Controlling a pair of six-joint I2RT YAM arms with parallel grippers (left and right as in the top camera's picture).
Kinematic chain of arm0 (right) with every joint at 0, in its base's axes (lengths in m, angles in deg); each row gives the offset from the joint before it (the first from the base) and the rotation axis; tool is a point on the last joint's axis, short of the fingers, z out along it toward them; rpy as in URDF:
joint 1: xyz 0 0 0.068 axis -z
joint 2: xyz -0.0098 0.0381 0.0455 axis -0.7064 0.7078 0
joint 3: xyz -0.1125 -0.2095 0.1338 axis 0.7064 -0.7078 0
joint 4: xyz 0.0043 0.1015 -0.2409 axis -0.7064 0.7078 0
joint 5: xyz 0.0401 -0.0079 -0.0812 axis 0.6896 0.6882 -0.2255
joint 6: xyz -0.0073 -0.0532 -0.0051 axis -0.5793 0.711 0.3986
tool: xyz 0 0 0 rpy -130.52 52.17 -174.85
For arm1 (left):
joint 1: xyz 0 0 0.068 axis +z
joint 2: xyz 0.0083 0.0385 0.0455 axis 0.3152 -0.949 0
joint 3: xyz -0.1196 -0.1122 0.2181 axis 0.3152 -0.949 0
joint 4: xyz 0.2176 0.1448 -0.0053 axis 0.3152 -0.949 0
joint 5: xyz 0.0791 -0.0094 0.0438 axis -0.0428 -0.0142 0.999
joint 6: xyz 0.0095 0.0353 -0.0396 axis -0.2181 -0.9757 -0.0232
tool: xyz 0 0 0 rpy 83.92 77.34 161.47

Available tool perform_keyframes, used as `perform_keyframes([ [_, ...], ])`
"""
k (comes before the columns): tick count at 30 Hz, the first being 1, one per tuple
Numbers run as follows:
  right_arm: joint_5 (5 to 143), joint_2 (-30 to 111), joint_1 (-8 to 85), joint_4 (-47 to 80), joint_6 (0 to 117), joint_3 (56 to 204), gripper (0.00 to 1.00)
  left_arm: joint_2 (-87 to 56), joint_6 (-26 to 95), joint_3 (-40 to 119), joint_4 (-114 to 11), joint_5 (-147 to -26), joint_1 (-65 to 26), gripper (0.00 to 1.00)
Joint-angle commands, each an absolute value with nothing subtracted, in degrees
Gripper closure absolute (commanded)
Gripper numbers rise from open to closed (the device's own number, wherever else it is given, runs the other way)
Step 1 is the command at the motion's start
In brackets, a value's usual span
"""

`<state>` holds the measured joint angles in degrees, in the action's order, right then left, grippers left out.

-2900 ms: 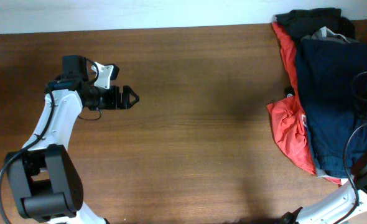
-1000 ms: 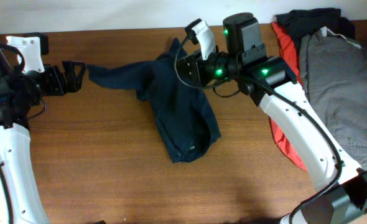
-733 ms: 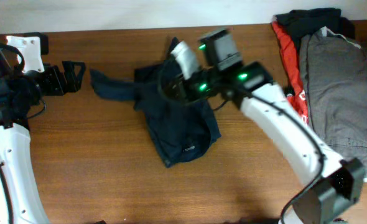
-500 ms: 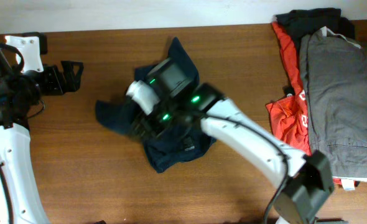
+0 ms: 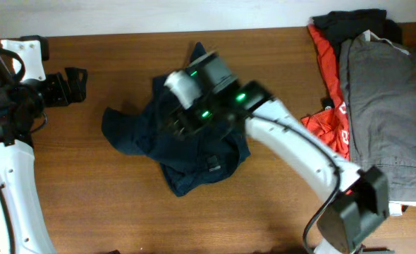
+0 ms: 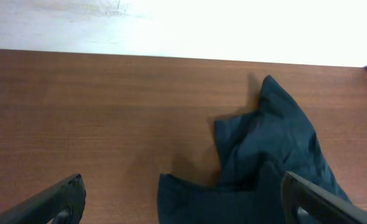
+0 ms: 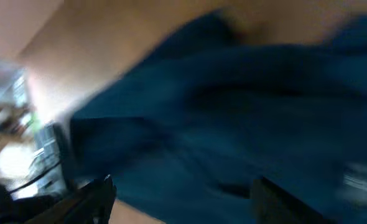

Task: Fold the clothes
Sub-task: 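Pull the navy shorts left onto the table center with the right gripper, then drag the shorts down and spread them with the right gripper, then release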

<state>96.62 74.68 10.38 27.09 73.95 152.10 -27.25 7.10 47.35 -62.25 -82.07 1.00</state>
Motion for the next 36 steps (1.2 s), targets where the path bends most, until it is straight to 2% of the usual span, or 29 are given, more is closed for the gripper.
perform_keyframes([
  [1, 92.51, 74.33, 16.35, 27.77, 74.37, 153.06, 0.25, -26.90, 6.18, 47.87, -61.95, -81.44, 1.18, 0.01],
  [6, 97.21, 81.19, 22.05, 25.50, 74.37, 153.06, 0.25, -26.92, 6.18, 47.87, -62.06, -81.46, 1.18, 0.01],
  [14, 106.10, 92.93, 22.31, 18.76, 73.84, 153.06, 0.23, -27.01, 6.18, 47.87, -62.45, -81.46, 1.18, 0.01],
  [21, 114.63, 98.04, 21.70, 18.15, 73.71, 153.06, 0.25, -27.01, 6.16, 47.87, -62.62, -81.46, 1.18, 0.01],
  [23, 118.08, 98.13, 20.89, 17.98, 73.91, 153.06, 0.40, -27.01, 6.16, 47.87, -62.60, -81.46, 1.18, 0.01],
  [24, 119.59, 98.13, 20.45, 17.91, 73.95, 153.06, 0.51, -27.01, 6.18, 47.87, -62.62, -81.46, 1.18, 0.01],
  [25, 121.42, 98.04, 19.89, 17.78, 73.93, 153.08, 0.66, -27.01, 6.16, 47.87, -62.60, -81.46, 1.18, 0.01],
  [29, 126.71, 97.13, 18.29, 17.45, 73.89, 153.28, 0.96, -27.01, 6.18, 47.87, -62.32, -81.46, 1.20, 0.01],
  [36, 128.85, 93.06, 14.51, 17.80, 73.67, 153.45, 0.96, -27.01, 6.25, 47.89, -60.00, -78.84, 1.20, 0.01],
])
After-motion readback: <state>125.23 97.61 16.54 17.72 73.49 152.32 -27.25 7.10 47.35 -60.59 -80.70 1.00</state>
